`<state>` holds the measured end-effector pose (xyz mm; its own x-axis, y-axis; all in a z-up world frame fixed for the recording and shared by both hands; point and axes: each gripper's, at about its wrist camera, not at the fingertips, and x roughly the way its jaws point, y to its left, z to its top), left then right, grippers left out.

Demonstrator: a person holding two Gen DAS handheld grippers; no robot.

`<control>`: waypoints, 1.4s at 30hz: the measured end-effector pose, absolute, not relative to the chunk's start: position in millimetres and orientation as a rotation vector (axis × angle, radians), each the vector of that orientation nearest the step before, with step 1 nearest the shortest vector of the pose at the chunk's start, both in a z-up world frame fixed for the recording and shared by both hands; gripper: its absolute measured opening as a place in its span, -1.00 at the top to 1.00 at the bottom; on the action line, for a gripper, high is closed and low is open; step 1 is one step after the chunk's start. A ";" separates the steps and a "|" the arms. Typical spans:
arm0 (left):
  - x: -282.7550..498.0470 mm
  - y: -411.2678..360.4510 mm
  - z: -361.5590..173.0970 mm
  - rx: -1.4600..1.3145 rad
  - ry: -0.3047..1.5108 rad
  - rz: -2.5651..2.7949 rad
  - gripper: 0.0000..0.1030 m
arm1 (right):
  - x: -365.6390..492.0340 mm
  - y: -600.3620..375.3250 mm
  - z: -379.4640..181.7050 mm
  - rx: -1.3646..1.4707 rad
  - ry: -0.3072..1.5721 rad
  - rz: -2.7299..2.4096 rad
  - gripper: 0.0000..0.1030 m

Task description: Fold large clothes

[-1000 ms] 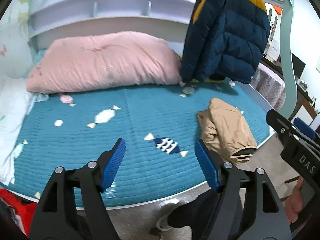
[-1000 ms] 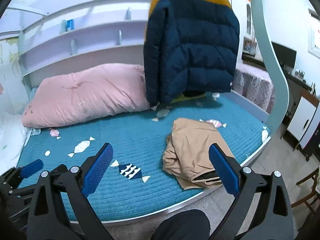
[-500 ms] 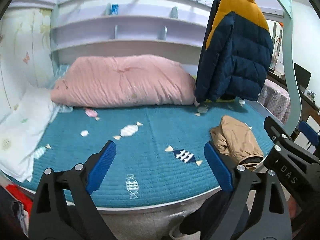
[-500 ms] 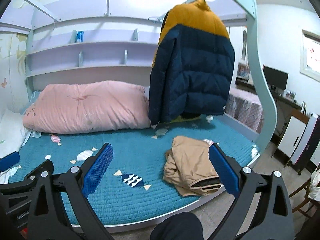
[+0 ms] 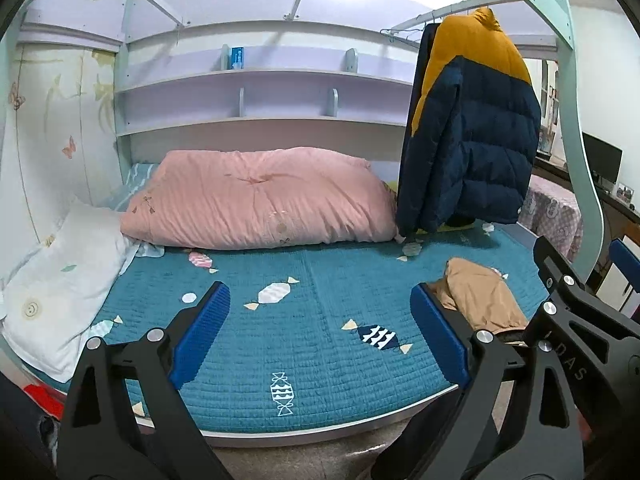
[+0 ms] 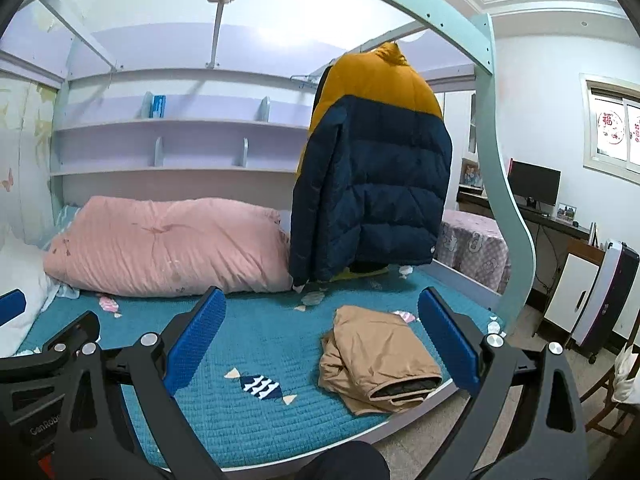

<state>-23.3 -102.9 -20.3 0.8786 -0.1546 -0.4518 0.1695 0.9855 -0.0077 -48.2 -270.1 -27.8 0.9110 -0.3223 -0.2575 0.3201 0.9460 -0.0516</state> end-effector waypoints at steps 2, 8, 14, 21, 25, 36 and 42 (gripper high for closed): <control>-24.3 -101.9 -18.5 0.030 0.464 -0.165 -0.79 | -49.0 -270.2 -26.6 0.003 0.269 -0.318 -0.82; -26.0 -101.3 -16.1 0.029 0.463 -0.168 -0.79 | -47.1 -273.3 -26.0 0.020 0.300 -0.290 -0.84; -26.4 -101.2 -19.8 0.011 0.480 -0.180 -0.79 | -51.4 -271.9 -26.0 0.019 0.296 -0.309 -0.85; -22.4 -104.9 -26.0 0.004 0.516 -0.206 -0.79 | -52.2 -272.1 -29.0 -0.001 0.321 -0.339 -0.85; -20.3 -110.3 -28.0 0.002 0.525 -0.220 -0.79 | -52.9 -275.9 -31.2 0.009 0.337 -0.346 -0.85; -19.4 -126.9 -27.9 0.031 0.521 -0.239 -0.79 | -56.1 -287.7 -33.7 0.028 0.342 -0.377 -0.85; -19.0 -127.5 -27.7 0.032 0.525 -0.240 -0.79 | -56.2 -289.0 -33.9 0.031 0.342 -0.376 -0.85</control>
<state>-19.0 -127.5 -27.7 0.8381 -0.2192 -0.4995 0.2352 0.9714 -0.0315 -56.2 -289.0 -33.9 0.8733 -0.3552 -0.3334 0.3655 0.9302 -0.0336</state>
